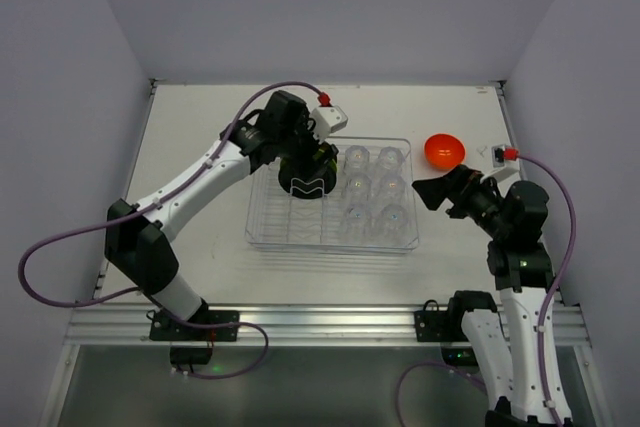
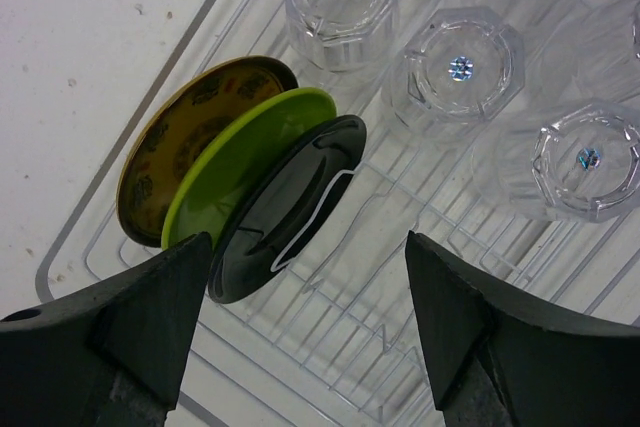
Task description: Unload the mixed dishes from the dish rack
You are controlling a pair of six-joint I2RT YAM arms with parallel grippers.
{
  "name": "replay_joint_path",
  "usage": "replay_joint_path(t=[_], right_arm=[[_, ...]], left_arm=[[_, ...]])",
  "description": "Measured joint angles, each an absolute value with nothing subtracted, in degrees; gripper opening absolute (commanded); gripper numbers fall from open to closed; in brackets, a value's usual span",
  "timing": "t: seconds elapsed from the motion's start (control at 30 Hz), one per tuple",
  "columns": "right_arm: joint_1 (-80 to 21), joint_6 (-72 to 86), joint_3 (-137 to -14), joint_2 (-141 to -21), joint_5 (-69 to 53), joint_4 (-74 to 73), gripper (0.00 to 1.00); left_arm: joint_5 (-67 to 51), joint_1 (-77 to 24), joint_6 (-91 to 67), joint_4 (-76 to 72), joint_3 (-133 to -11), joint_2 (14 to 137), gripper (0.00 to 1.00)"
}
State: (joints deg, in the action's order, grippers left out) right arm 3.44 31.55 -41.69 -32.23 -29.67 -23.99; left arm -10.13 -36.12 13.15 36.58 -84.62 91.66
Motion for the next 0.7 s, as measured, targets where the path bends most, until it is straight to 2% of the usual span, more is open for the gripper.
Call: replay_joint_path(t=[0.3,0.7], right_arm=[[2.6,30.6,-41.7,-31.7,-31.0,-23.9,0.97],[2.5,30.6,-41.7,-30.5,-33.3,-23.1,0.97]], left_arm=[[-12.1,-35.7,20.1,41.5,-88.8,97.8,0.79],[-10.1,-35.1,20.8,42.5,-89.6,102.3,0.75]])
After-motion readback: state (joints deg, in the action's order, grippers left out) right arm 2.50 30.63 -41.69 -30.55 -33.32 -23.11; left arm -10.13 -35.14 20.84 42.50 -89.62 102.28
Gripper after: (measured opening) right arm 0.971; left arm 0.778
